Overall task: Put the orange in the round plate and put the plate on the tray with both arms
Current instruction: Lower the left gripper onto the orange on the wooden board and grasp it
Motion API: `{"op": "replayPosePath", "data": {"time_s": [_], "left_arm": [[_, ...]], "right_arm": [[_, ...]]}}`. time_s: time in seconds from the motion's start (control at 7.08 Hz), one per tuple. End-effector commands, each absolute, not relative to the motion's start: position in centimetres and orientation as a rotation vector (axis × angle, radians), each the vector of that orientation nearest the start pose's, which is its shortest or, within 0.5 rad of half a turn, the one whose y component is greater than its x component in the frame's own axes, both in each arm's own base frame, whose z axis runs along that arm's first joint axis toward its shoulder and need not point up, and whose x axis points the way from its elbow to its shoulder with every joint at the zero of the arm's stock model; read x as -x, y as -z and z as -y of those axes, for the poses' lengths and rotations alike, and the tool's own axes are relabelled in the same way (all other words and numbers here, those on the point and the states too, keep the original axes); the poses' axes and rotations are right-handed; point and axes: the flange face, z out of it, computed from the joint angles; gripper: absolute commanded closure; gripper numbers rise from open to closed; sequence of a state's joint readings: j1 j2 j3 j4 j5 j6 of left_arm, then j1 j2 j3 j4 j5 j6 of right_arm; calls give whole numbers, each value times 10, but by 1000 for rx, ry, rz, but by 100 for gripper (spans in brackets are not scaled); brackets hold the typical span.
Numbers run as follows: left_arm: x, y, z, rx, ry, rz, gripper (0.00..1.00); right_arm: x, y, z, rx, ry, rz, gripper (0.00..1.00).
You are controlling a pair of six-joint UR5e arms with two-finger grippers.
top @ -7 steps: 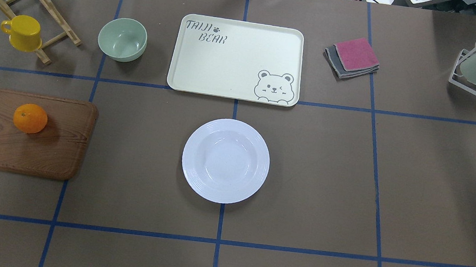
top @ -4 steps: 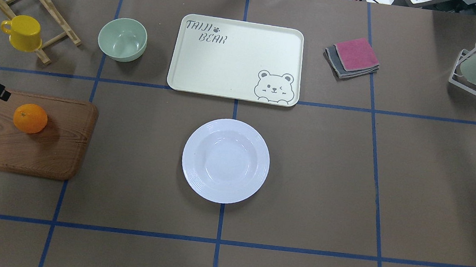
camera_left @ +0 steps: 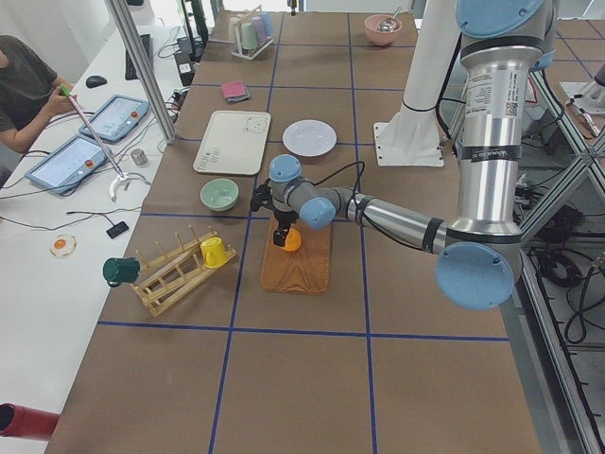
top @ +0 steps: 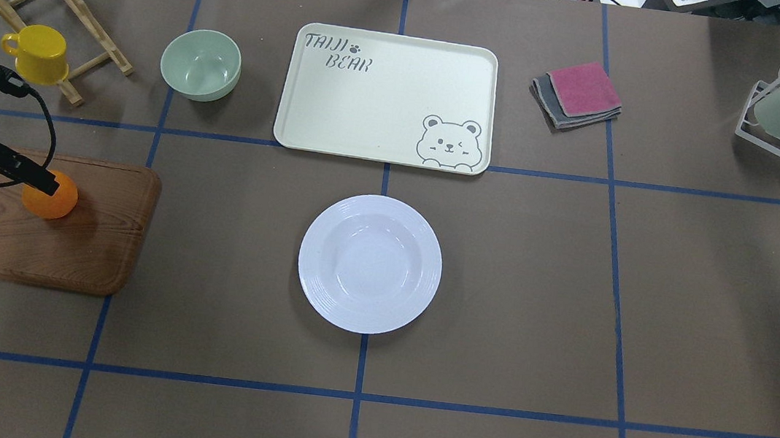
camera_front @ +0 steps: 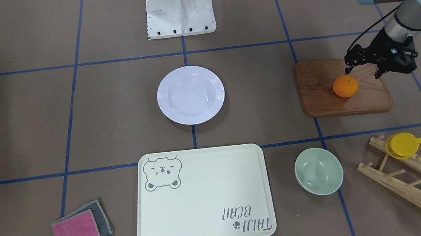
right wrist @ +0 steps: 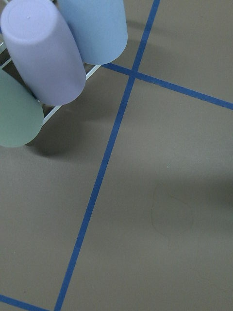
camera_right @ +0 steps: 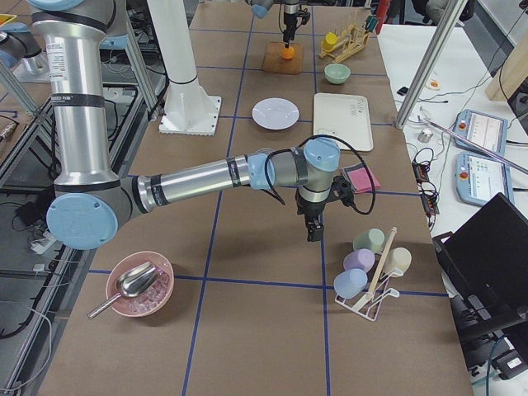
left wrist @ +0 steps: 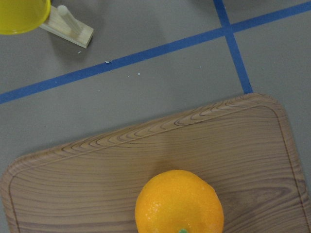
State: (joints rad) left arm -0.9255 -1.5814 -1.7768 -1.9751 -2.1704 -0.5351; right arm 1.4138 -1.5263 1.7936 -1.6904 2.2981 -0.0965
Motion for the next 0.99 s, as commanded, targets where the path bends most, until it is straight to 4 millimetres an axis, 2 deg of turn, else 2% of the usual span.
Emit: {"op": "replayPosePath", "data": {"time_s": [0.0, 0.28, 0.71, 0.85], "left_arm": [[-262, -518, 463, -165, -297, -809, 1], [-276, -529, 462, -141, -314, -800, 1], [-279, -530, 461, -134, -315, -800, 1], [-281, -533, 460, -127, -318, -797, 6]], "right_arm": [[17, -543, 511, -117, 302, 733, 0], [19, -543, 511, -115, 307, 733, 0], [22, -543, 510, -111, 312, 734, 0], [22, -543, 510, -111, 312, 735, 0]]}}
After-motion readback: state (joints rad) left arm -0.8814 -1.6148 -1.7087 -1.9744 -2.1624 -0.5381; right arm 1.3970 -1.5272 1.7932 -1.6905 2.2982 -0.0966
